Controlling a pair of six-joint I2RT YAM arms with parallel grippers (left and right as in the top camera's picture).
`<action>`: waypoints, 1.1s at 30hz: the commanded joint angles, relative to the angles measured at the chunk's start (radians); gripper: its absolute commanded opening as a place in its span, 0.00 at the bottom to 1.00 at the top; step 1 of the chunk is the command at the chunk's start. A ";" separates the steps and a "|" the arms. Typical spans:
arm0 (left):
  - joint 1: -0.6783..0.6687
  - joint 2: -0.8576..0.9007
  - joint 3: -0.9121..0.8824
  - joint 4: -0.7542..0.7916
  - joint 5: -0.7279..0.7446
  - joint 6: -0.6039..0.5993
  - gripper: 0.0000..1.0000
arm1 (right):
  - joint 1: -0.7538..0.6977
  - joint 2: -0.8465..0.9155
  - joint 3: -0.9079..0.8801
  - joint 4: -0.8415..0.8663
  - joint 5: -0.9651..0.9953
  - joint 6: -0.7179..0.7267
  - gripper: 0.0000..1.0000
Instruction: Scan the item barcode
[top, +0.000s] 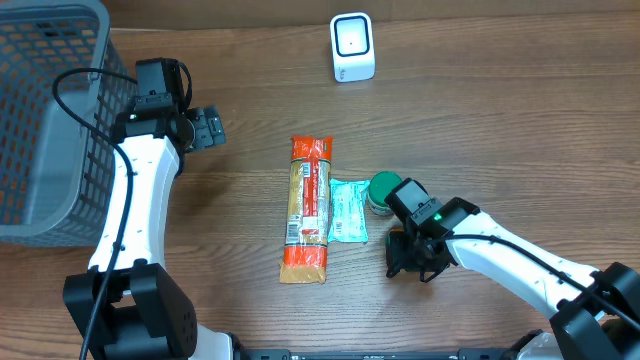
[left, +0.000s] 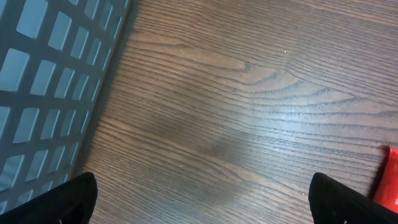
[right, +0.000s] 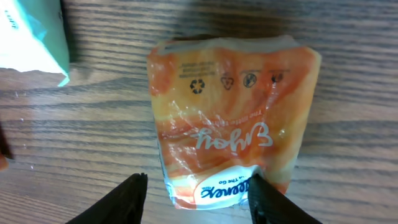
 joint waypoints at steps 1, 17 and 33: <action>-0.003 0.001 0.016 0.000 -0.006 -0.003 1.00 | 0.003 0.003 0.083 -0.034 0.020 -0.013 0.59; -0.003 0.001 0.016 0.000 -0.006 -0.003 1.00 | -0.099 0.003 0.276 -0.352 0.107 -0.068 0.76; -0.003 0.001 0.016 0.000 -0.006 -0.003 1.00 | -0.189 0.003 0.198 -0.305 -0.037 -0.318 0.76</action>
